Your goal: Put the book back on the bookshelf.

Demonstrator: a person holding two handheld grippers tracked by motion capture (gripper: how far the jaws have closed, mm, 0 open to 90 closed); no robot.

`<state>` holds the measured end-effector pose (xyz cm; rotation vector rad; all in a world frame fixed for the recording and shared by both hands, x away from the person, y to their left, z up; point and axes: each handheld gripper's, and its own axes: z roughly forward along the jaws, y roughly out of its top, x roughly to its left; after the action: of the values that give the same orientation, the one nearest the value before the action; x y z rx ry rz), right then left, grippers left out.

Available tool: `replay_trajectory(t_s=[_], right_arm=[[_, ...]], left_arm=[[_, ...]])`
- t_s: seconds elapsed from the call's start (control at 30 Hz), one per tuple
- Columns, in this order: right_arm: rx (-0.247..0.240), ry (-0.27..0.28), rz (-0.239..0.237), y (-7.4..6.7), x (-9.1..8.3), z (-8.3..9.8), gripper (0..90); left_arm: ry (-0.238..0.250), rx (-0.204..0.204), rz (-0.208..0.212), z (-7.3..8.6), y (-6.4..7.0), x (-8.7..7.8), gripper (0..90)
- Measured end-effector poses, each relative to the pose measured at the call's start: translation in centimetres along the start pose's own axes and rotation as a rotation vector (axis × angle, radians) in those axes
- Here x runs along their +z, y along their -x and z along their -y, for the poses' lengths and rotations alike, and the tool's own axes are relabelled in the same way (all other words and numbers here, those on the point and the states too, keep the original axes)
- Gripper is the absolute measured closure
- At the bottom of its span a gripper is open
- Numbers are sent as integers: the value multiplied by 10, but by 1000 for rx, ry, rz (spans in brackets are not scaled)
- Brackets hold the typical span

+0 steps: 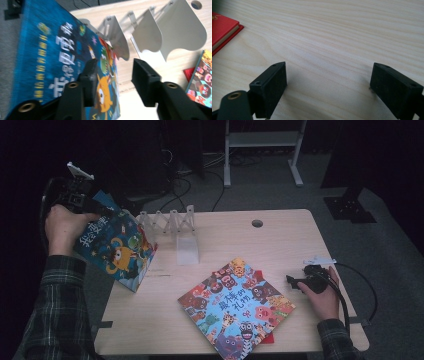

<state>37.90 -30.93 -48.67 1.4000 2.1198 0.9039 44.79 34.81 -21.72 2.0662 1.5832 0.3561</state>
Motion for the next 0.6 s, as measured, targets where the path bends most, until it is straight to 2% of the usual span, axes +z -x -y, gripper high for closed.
replay_trajectory(t_s=[0.13,0.3,0.4,0.6], right_arm=[[1,-1,0,0,0,0,130],[2,1,0,0,0,0,130],[0,1,0,0,0,0,130],[1,-1,0,0,0,0,130]], left_arm=[[-33,14,30,5,3,11,740],[-62,27,74,12,10,25,852],[-72,38,100,18,16,33,898],[-74,59,126,29,31,45,900]])
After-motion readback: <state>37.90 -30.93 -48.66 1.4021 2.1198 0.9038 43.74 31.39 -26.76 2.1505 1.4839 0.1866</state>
